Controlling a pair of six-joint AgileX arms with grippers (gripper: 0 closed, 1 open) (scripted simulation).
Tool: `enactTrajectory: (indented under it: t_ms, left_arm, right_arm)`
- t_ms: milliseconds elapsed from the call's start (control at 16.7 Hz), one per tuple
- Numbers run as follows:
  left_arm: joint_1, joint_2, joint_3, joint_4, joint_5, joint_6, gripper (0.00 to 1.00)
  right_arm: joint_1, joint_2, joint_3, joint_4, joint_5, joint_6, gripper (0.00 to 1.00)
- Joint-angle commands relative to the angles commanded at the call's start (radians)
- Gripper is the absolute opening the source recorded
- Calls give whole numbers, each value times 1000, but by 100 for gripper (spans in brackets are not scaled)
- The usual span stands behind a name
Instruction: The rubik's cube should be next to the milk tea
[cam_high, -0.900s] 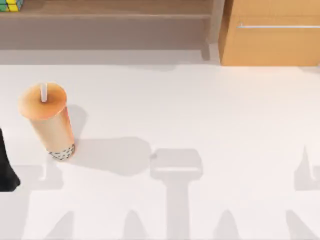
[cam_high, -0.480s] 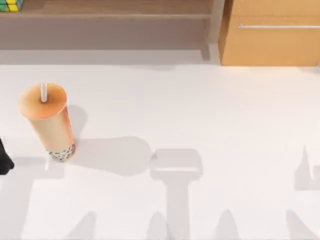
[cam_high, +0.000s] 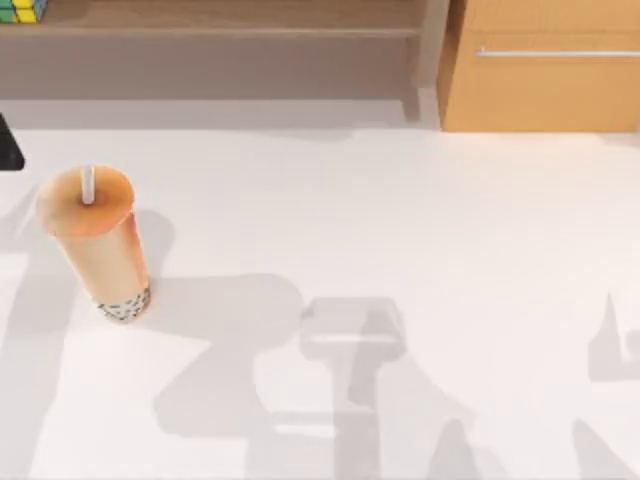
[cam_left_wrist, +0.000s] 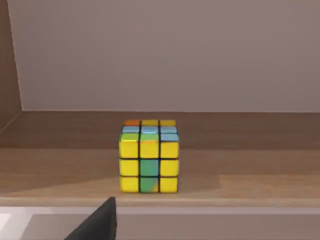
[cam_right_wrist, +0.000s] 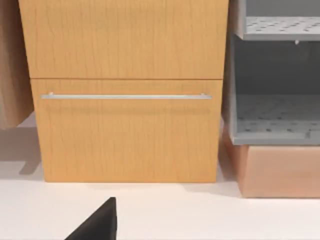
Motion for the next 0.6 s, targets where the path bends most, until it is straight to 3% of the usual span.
enactTrajectory:
  t_ms: [300, 600]
  left_arm:
    - [31, 580, 218, 280, 31, 7, 100]
    - [53, 953, 389, 495, 55, 13, 100]
  right_arm:
    - [0, 0, 0, 0, 0, 0, 100]
    - [0, 0, 0, 0, 0, 0, 100]
